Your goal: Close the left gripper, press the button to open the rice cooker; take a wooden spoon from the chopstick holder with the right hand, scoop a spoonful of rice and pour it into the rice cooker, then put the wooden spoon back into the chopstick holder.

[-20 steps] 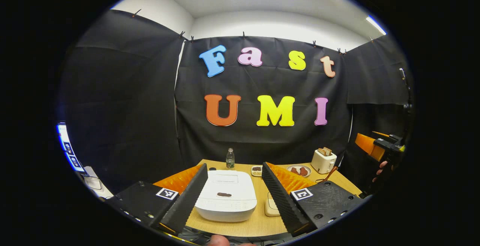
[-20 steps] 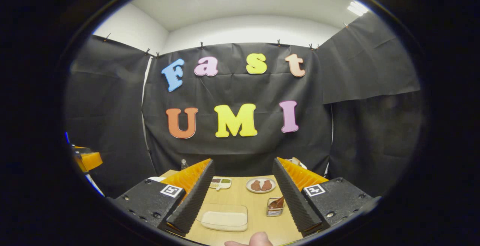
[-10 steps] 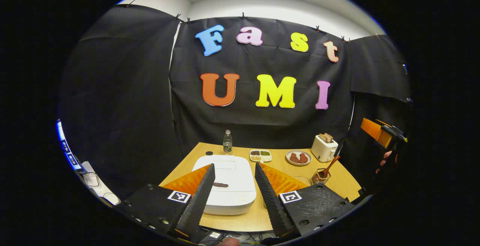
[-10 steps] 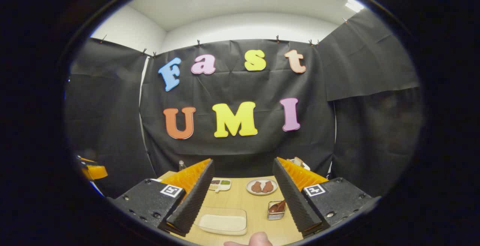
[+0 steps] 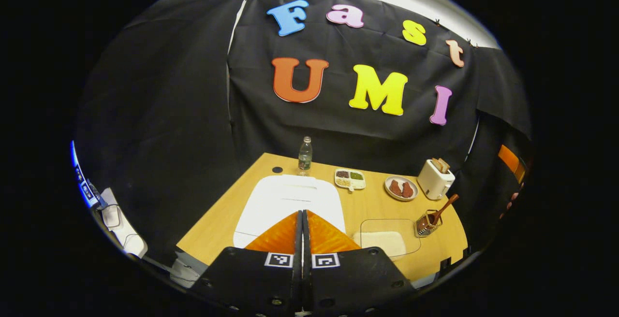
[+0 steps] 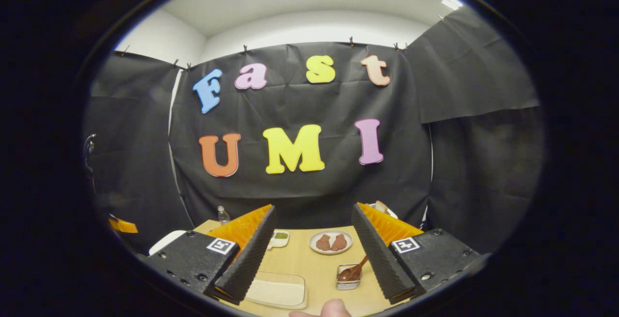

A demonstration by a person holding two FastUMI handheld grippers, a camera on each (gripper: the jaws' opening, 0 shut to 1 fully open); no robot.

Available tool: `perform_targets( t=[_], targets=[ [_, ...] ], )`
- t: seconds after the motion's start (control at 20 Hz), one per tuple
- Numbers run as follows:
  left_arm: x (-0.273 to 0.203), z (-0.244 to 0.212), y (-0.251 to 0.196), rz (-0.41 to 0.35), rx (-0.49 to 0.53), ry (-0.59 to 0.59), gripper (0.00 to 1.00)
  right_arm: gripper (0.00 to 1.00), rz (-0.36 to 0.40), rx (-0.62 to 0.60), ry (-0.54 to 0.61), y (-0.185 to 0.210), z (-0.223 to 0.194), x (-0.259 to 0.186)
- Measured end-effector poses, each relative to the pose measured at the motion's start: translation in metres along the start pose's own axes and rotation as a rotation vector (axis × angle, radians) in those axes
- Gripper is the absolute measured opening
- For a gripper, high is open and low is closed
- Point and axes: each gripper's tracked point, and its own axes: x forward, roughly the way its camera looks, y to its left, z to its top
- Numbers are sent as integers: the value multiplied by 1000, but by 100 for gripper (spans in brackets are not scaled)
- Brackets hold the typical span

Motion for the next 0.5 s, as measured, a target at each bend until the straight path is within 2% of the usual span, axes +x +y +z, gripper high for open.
perform_targets(
  t=[0.5],
  targets=[
    [87, -61, 21, -4, -84, 274, 0, 96, -31, -1, 105, -28, -37, 36]
  ],
)
